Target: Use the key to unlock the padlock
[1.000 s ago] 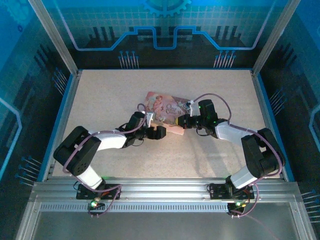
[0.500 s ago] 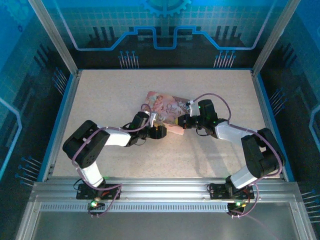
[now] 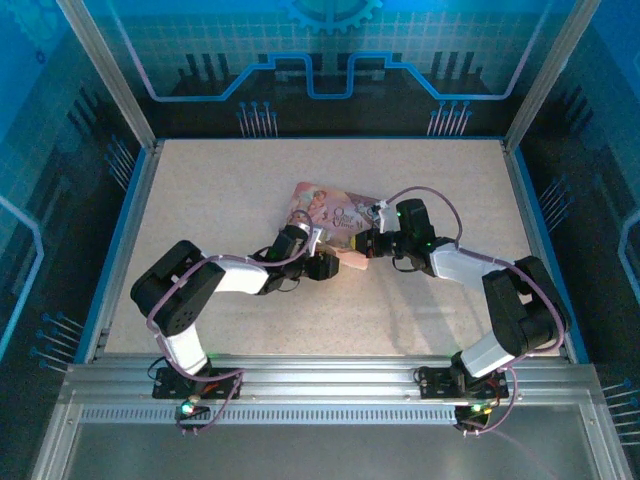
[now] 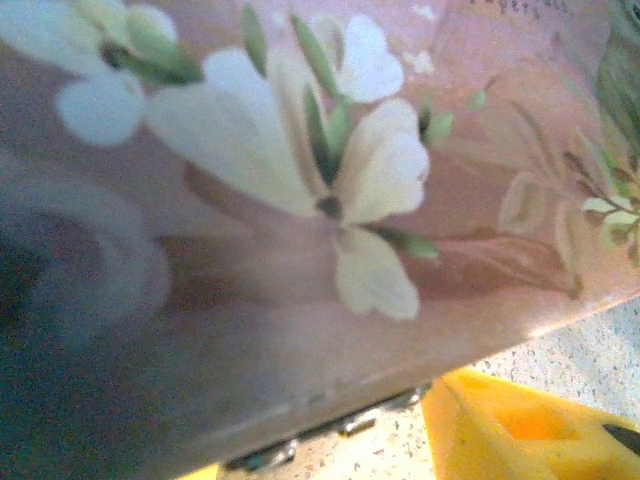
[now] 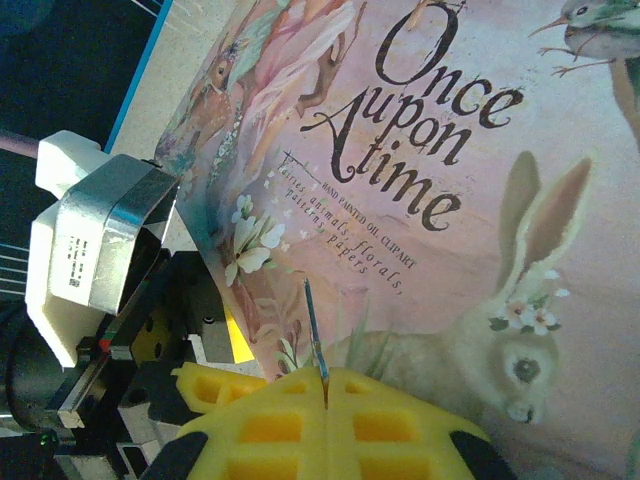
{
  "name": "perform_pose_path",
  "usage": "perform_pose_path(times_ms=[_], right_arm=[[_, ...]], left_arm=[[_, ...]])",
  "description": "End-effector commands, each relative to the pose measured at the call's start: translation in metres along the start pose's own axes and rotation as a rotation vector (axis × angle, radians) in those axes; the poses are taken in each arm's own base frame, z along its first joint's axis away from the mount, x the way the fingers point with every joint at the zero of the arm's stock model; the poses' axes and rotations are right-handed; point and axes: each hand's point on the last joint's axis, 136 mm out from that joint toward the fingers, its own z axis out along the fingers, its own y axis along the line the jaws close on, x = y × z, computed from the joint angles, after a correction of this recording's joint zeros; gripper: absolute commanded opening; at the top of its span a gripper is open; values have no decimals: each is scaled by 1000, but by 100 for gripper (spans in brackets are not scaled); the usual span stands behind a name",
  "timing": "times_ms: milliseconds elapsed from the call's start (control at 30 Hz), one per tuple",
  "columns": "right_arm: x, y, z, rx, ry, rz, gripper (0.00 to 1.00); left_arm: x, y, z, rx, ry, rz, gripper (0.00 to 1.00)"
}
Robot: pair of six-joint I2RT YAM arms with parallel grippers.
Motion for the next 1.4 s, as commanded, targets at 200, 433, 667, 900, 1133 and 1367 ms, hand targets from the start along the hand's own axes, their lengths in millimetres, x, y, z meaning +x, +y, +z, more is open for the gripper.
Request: perform_pose_path(times_ms=[200, 433, 667, 900, 1133, 1367], right_arm=[[21, -5, 9, 13, 75, 27, 0], [19, -2, 9, 2, 67, 13, 0], [2, 16, -7, -13, -13, -84, 0], [16, 25, -21, 13, -15, -207, 0], [55, 29, -15, 15, -10, -314, 0], [72, 20, -4, 49, -29, -408, 0]], left_arm=[[-23, -3, 3, -29, -79, 4, 42], [-26, -3, 0, -31, -96, -11, 31], [-32, -13, -12, -14, -101, -37, 28], [-32, -22, -16, 17, -72, -122, 26], [-37, -32, -20, 53, -66, -191, 25], [-43, -42, -27, 77, -51, -209, 25]])
